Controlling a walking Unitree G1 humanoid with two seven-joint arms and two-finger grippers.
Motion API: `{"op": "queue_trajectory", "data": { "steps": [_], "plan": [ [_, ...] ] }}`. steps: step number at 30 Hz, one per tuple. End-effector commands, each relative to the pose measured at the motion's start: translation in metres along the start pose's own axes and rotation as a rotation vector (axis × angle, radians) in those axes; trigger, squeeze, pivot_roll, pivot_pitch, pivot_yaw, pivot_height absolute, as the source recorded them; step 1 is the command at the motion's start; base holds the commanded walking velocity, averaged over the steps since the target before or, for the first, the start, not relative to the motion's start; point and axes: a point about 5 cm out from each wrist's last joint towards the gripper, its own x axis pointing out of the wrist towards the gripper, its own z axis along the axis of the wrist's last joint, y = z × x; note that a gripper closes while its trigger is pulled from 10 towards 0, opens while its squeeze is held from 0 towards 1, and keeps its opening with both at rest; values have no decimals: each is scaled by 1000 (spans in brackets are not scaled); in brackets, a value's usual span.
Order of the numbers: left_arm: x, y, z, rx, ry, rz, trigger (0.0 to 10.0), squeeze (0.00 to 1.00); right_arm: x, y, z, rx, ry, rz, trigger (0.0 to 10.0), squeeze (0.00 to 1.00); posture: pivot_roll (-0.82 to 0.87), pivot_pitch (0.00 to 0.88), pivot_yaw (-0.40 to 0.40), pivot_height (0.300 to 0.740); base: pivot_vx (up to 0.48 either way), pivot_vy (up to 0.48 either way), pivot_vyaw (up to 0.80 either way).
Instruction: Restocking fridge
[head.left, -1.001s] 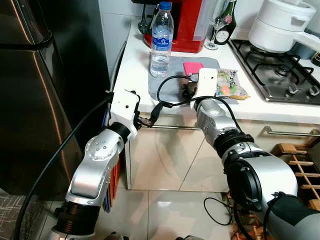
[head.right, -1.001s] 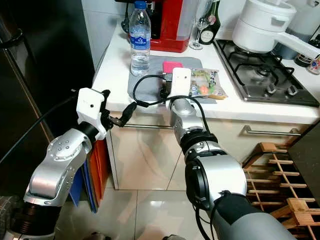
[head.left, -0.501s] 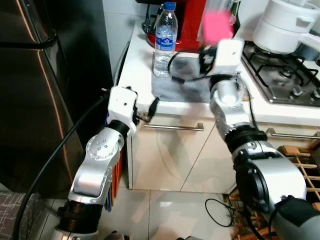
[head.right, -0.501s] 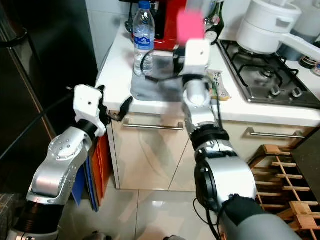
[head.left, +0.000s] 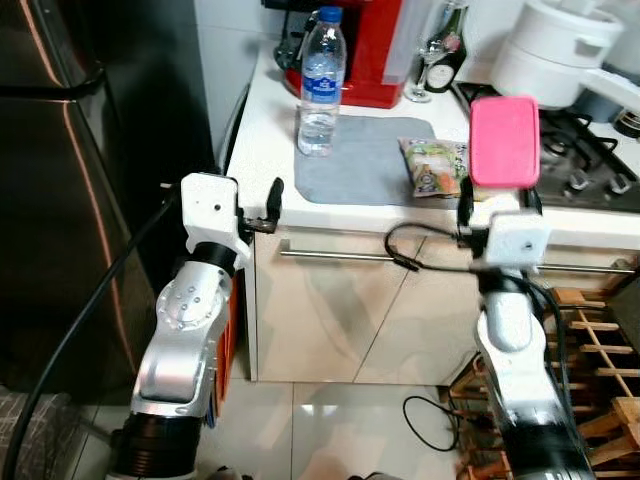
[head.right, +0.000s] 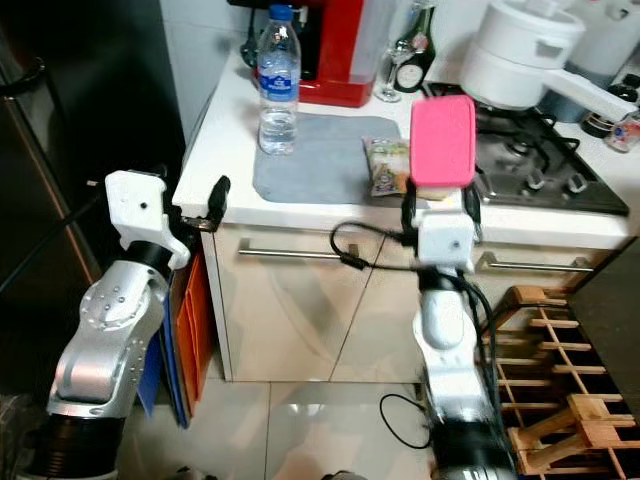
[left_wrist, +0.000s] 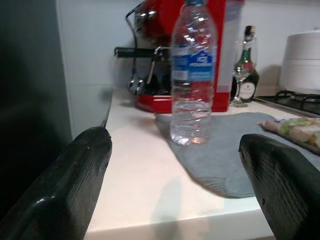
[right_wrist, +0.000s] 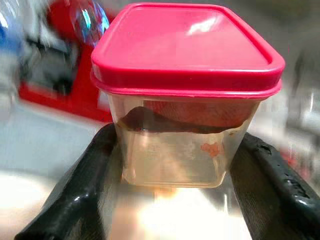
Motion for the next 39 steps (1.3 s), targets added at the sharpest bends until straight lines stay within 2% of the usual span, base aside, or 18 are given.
{"op": "queue_trajectory", "data": {
  "steps": [1,4,5,6,8,12,14,18,22,25,31,39],
  "plan": [
    [-1,0,3,45,-28,20,10000,0,4,0,-3,89,57,-29,0,0,-42,0,-47,740,0,0,0],
    [-2,3,2,67,-27,44,10000,0,6,7,-4,143,83,-1,0,0,-44,0,-43,740,0,0,0],
    [-4,7,-5,89,8,78,10000,0,10,13,-3,191,104,32,0,0,-47,0,-50,740,0,0,0],
    [-4,7,-5,89,8,78,10000,0,10,13,-3,191,104,32,0,0,-47,0,-50,740,0,0,0],
    [-10,14,-18,150,77,92,10000,0,12,18,-1,194,106,68,0,0,-51,0,-42,740,0,0,0],
    [-17,20,-24,163,116,76,10000,0,12,20,0,190,107,88,0,0,-46,0,-26,740,0,0,0],
    [-19,29,-25,165,136,68,10000,0,14,21,0,199,109,84,0,0,-40,0,6,740,0,0,0],
    [-15,29,-25,88,133,81,10000,0,18,25,2,194,92,98,0,0,-60,0,22,740,0,0,0],
    [-9,19,-26,14,123,106,10000,0,24,26,6,194,84,106,0,0,-68,0,9,740,0,0,0],
    [-3,15,-23,4,109,114,10000,0,27,30,7,186,88,136,0,0,-67,0,-6,740,0,0,0],
    [4,17,-23,-9,106,140,10000,0,32,36,1,208,126,158,0,0,-60,0,-1,740,-122,0,0],
    [7,18,-24,-28,103,154,10000,0,27,40,-4,225,161,163,0,0,-68,0,-7,740,-262,0,0]
  ]
}}
